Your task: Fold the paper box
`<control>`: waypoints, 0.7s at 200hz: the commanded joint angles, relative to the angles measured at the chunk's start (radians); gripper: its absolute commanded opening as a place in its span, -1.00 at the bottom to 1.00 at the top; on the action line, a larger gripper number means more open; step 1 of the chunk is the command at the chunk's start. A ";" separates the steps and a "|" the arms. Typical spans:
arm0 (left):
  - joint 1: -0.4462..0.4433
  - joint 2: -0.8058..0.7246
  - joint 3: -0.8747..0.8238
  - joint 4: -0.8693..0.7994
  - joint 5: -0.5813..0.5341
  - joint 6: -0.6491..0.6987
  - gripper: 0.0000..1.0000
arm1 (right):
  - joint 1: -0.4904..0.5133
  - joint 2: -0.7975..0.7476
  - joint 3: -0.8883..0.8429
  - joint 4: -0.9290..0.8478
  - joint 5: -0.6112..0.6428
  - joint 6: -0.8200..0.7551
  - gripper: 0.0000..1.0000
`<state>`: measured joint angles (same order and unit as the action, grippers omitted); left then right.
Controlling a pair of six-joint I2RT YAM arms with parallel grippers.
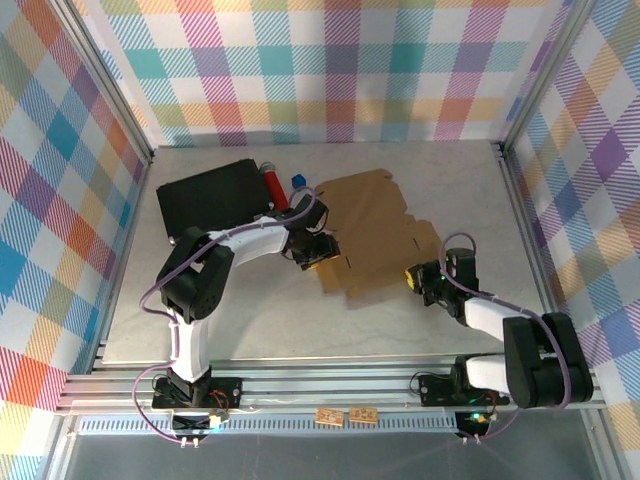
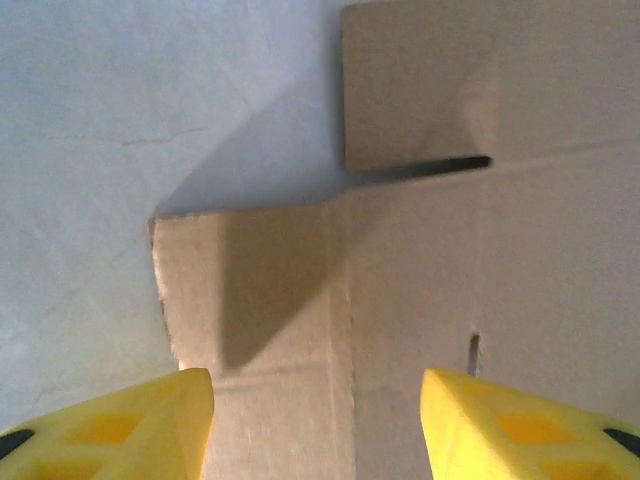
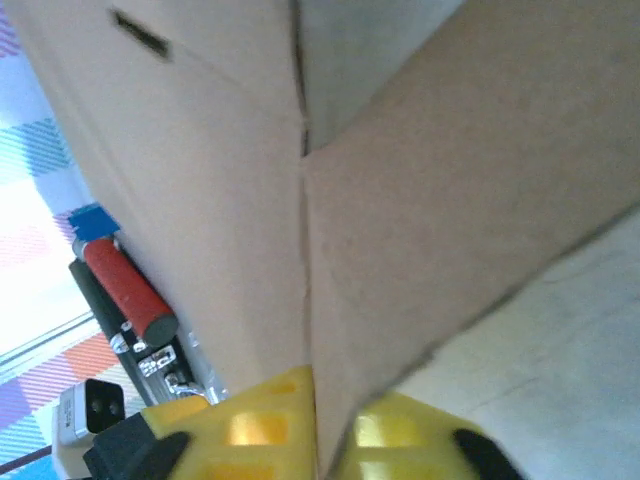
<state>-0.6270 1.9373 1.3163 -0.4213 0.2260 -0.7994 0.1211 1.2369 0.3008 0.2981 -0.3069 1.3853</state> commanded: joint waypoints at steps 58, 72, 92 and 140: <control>-0.039 -0.434 0.004 -0.102 -0.118 -0.520 0.55 | 0.071 -0.228 0.467 -0.703 0.250 0.372 -1.00; -0.059 -0.452 0.013 -0.111 -0.138 -0.683 0.62 | 0.083 -0.188 0.519 -0.705 0.238 0.395 -1.00; -0.072 -0.451 0.030 -0.099 -0.141 -0.839 0.75 | 0.104 -0.156 0.590 -0.725 0.249 0.422 -1.00; -0.073 -0.364 0.025 0.084 -0.092 -1.051 0.85 | 0.126 -0.108 0.708 -0.778 0.242 0.430 -1.00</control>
<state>-0.6899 1.5124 1.3327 -0.4202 0.1036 -1.6676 0.2371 1.1252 0.9607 -0.4259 -0.0669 1.7664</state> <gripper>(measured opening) 0.922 0.068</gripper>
